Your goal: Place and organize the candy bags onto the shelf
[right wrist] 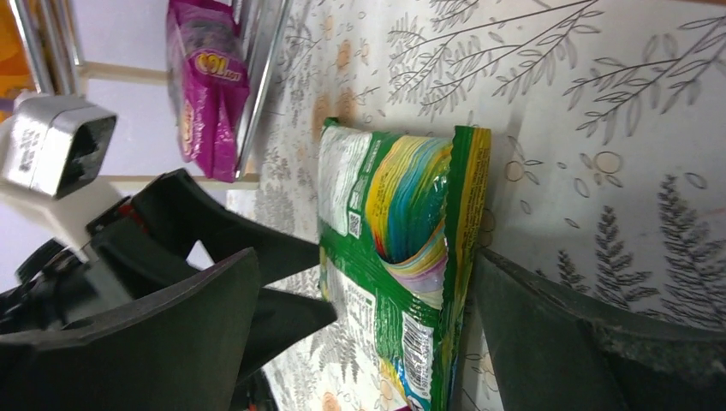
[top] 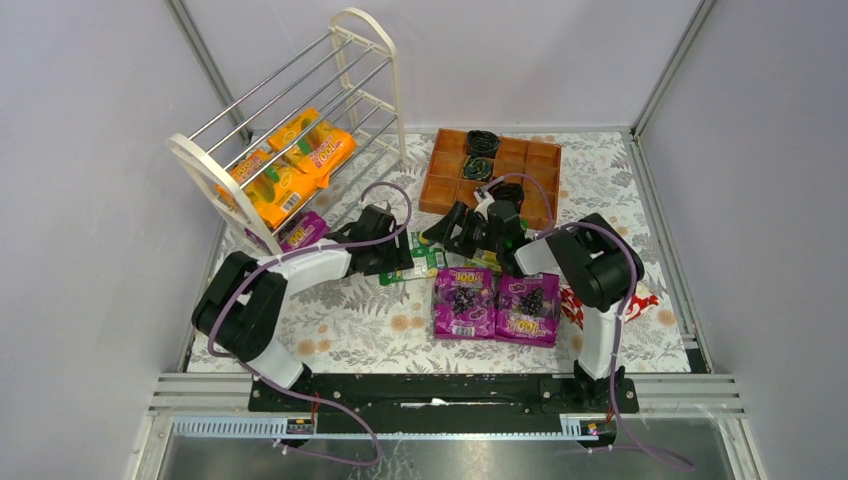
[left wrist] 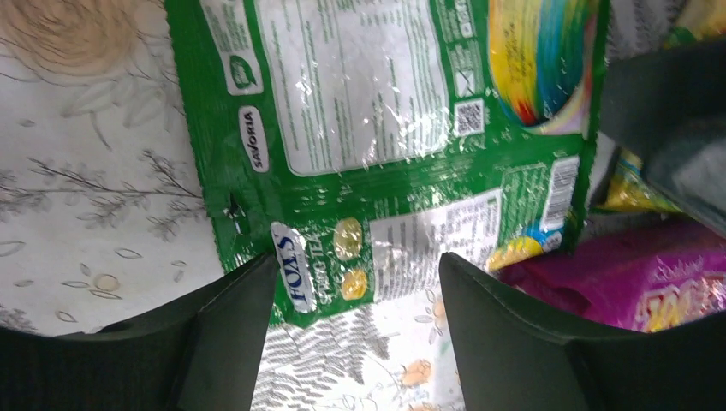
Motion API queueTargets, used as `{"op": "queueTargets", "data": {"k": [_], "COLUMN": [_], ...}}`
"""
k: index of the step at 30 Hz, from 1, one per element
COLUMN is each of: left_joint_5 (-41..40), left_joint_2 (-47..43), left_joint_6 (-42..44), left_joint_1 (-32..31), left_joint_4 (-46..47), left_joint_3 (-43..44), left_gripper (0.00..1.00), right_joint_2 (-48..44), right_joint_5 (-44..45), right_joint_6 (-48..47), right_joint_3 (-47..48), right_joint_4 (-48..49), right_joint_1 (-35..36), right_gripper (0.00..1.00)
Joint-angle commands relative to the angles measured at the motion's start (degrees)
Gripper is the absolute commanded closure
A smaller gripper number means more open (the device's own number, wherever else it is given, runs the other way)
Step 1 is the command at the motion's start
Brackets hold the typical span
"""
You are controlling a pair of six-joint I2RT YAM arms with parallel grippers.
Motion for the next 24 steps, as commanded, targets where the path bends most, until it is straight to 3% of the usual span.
{"op": "queueTargets", "data": {"k": [1, 7, 16, 24], "left_joint_5": [-1.5, -1.0, 2.6, 2.1], "left_joint_2": [1.7, 3.2, 4.6, 4.0], "left_joint_6": [1.3, 0.9, 0.0, -0.3], "left_joint_1": [0.8, 0.8, 0.8, 0.8], "left_joint_4": [0.0, 1.2, 3.9, 4.8], "left_joint_3": [1.9, 2.0, 1.8, 1.3], "left_gripper": [0.27, 0.3, 0.35, 0.37], "right_joint_2": [1.2, -0.5, 2.9, -2.9], "right_joint_5": [-6.3, -5.0, -8.4, -7.8], "right_joint_6": [3.9, 1.2, 11.5, 16.7], "right_joint_3": [0.0, 0.7, 0.9, -2.8], "right_joint_4": [8.9, 4.5, 15.3, 17.2], "right_joint_1": [0.7, 1.4, 3.9, 3.9], "right_gripper": [0.0, 0.0, 0.0, 0.1]}}
